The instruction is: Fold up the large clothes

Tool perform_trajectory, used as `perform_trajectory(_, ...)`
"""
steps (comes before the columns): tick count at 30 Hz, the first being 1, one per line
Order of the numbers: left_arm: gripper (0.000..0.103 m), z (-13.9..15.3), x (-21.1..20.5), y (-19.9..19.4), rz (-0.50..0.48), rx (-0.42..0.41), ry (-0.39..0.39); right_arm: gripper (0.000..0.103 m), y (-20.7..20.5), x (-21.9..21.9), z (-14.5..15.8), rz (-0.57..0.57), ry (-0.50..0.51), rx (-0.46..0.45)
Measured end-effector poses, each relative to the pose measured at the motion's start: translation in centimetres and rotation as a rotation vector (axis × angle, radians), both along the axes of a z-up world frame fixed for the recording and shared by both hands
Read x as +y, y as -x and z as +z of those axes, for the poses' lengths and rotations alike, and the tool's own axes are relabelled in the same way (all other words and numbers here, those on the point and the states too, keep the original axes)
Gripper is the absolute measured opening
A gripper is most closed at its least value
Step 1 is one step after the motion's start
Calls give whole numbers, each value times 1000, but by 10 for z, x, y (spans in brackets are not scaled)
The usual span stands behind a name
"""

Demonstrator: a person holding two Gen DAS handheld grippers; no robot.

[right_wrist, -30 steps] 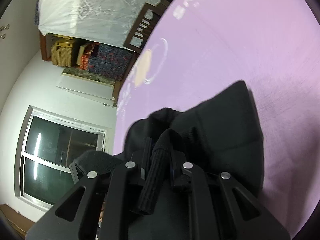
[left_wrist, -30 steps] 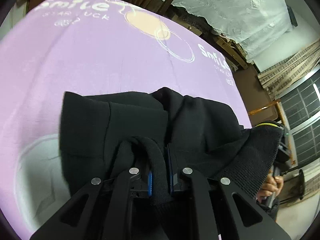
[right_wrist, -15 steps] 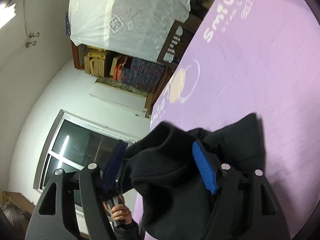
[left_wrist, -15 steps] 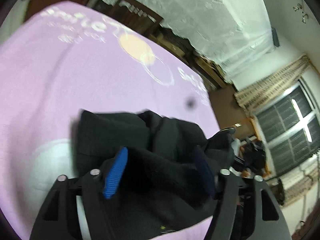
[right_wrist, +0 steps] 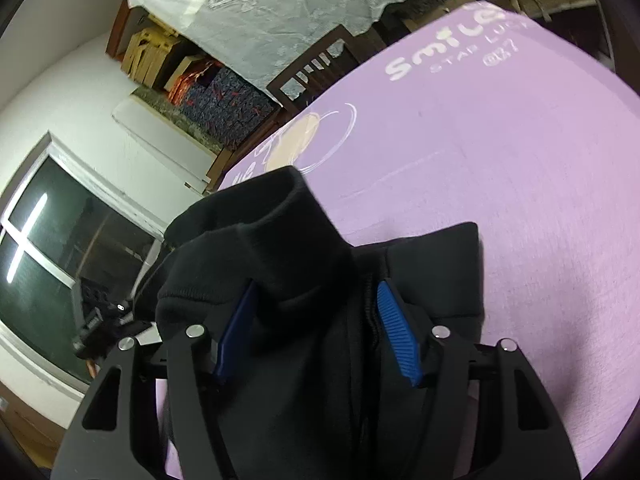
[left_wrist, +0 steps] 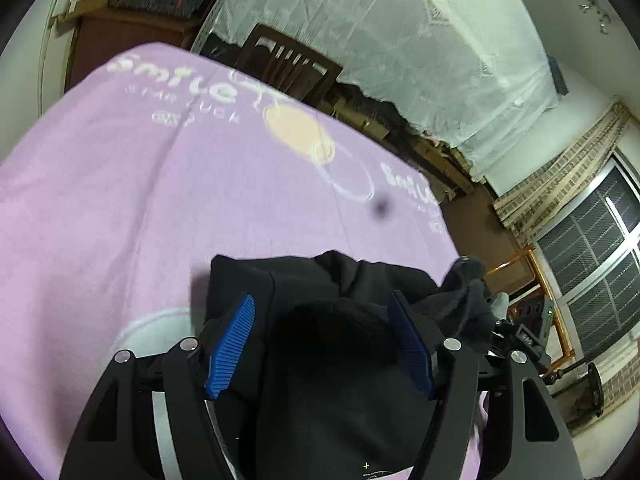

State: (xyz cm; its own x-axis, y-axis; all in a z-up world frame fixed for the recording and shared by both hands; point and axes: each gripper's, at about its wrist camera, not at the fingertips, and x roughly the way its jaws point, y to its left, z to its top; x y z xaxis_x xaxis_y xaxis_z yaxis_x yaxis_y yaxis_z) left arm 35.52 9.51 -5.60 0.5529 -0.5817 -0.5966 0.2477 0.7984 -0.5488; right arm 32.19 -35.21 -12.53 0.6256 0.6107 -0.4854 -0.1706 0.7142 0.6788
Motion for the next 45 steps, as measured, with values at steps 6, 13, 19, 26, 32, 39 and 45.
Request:
perform_trajectory(6,70,12,-6,15,-95,-74,-54,60,-1,9,1,0,70,-12)
perform_trajectory(13,74,12,-26,18,-129,-112,-119,53,-19,-7,-5,-122,39,34)
perform_trajectory(19,74,-6,-67,-22,-106,-32,-258,57,-12,-12,0,-76,-2,19)
perform_trajectory(26,74,-32,-68,-87,-109,103,-178,63,-12,-13,-5,-57,-14,30)
perform_trajectory(32,59,-47,-70,-97,-173,111,-62,64,-17,1,-6,-32,28,13)
perform_trajectory(39,14,-33,-59,-83,-98,56,-77,71,-28,5,-7,-50,-8,50)
perform_trajectory(45,14,-17,-28,-73,-10,33,-57,74,-34,16,-1,-8,10,50)
